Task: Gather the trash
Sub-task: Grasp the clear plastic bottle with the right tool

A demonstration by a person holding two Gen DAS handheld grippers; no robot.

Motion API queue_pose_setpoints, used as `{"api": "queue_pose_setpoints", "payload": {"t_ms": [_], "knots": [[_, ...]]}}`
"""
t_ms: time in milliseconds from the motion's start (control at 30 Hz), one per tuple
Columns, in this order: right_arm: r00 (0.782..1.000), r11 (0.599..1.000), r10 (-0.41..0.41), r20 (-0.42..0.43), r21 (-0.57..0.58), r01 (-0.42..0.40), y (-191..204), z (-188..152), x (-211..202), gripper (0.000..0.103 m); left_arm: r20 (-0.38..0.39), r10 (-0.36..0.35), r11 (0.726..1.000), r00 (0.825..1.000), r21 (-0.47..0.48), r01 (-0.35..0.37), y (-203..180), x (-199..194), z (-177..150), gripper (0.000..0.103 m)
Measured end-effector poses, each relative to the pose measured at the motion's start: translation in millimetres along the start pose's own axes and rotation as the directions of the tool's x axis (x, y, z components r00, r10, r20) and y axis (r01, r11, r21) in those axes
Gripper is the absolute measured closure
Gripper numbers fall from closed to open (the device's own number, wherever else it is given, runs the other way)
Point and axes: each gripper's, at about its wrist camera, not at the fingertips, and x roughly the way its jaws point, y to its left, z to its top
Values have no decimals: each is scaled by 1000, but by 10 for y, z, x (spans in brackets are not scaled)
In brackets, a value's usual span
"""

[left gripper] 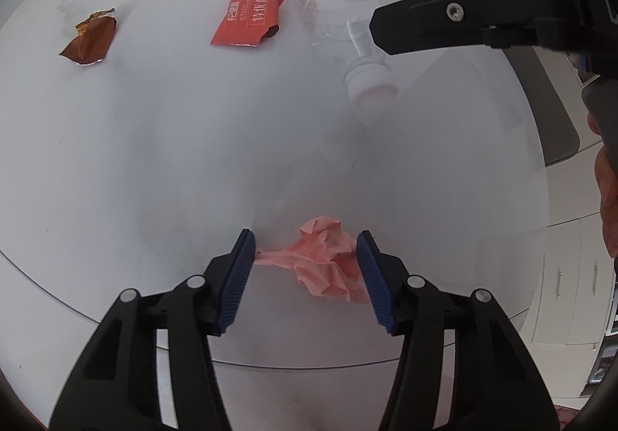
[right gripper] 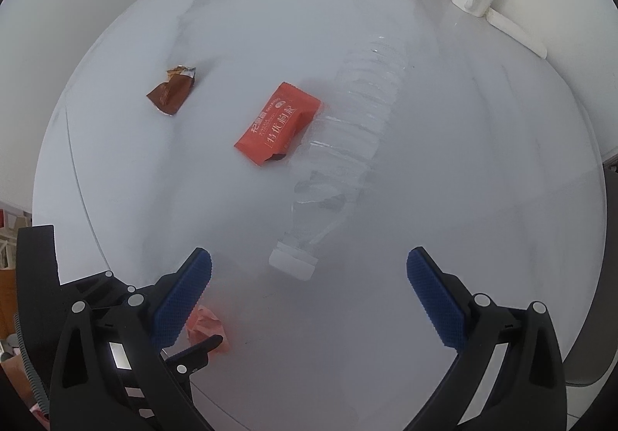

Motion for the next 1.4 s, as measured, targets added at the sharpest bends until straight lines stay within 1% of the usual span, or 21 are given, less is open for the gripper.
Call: {"api": "queue_pose_setpoints", "payload": {"t_ms": [133,233,400,533,600,633,700,733,800,833,933,1000,1067,1100,1167,1200,1267,1300,1400], "knots": [[1000,999,-2,-2,37,2,-68,41,46,3,-7,4,1000,1000,4,-4,-12,-13,-31,57],[1000,997,-7,0,83,7,-128,139,128,3,-5,6,1000,1000,4,-6,-31,-48,-53,59],[1000,989,-27,-8,148,28,-201,355,356,3,7,2,1000,1000,-26,-2,46,-169,-55,59],[999,982,-48,-26,179,51,-216,493,561,3,21,34,998,999,-47,-33,83,-314,-31,59],[998,981,-54,-44,185,61,-233,531,664,3,23,39,997,999,-64,-38,138,-370,-18,59],[997,980,-54,-48,189,62,-249,534,700,4,23,45,997,999,-70,-43,132,-398,-5,59],[997,980,-55,-57,191,65,-282,522,733,17,26,58,995,998,-79,-56,149,-444,-32,59],[997,979,-48,-62,195,59,-305,511,745,19,26,65,994,998,-84,-63,159,-469,-44,59],[997,978,-23,-70,204,37,-356,467,755,34,24,62,993,998,-99,-59,182,-498,-44,59],[997,979,-19,-74,203,33,-371,452,751,37,25,60,993,998,-103,-58,188,-516,-50,59],[997,981,-14,-82,190,29,-392,386,712,38,24,64,993,998,-99,-61,146,-543,-50,59],[996,983,-1,-85,183,17,-410,328,678,38,25,57,993,998,-102,-54,210,-568,-20,59],[996,985,5,-87,173,10,-423,260,622,39,30,56,993,998,-102,-52,196,-607,-31,59],[996,986,9,-84,167,5,-432,225,582,39,35,57,994,998,-100,-53,187,-635,-47,59],[996,988,26,-83,155,-13,-420,127,496,39,45,61,993,997,-99,-56,271,-630,26,59],[996,988,37,-84,151,-24,-415,83,457,39,49,64,993,997,-99,-59,265,-629,-5,59],[995,989,58,-87,144,-45,-390,-41,359,39,57,70,993,996,-99,-64,261,-692,-50,59],[994,989,67,-89,140,-55,-381,-107,309,39,61,72,993,996,-102,-65,231,-651,-26,59],[991,989,88,-105,128,-74,-329,-376,169,39,69,78,990,995,-124,-69,277,-730,-130,59]]}}
